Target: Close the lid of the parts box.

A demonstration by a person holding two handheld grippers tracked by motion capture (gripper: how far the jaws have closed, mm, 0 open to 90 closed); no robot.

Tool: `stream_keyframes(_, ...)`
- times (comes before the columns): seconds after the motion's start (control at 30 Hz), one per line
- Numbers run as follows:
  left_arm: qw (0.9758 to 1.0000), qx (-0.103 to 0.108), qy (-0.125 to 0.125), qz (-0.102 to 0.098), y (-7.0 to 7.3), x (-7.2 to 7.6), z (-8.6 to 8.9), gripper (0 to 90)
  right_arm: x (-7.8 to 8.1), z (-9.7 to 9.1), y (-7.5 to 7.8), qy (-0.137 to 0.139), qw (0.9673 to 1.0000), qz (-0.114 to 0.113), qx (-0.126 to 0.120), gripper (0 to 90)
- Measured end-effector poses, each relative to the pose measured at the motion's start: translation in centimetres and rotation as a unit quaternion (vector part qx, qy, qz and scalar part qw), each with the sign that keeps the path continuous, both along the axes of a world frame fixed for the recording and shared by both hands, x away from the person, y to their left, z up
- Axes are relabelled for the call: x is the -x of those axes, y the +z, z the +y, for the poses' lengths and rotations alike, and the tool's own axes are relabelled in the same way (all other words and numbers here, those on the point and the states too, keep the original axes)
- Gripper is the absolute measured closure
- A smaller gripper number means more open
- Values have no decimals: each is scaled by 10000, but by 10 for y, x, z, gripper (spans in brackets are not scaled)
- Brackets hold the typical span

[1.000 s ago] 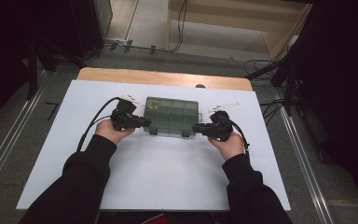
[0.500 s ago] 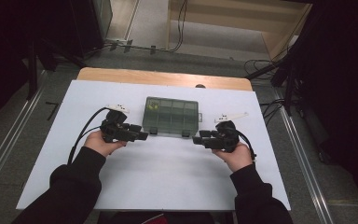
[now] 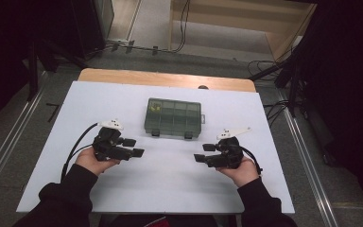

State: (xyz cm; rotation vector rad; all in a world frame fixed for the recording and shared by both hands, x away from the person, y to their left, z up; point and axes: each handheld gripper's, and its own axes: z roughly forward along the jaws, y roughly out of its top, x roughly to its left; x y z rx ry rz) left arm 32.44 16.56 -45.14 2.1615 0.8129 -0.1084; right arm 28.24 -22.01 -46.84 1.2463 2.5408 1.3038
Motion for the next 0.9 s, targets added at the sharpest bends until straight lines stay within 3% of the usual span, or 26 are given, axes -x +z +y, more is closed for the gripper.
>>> stream_keyframes(0.17,10000,-15,-42,18,-1,12,7,347,8,-1,-1,8,10000,9,-22,309)
stream_keyframes(0.37,9999,110,14,1,-6,24,16,332,18,-6,-3,-45,10000,-15,-61,305)
stream_keyframes(0.9,9999,-5,148,-54,-14,47,37,309,46,-24,-15,-207,9997,-12,-92,302)
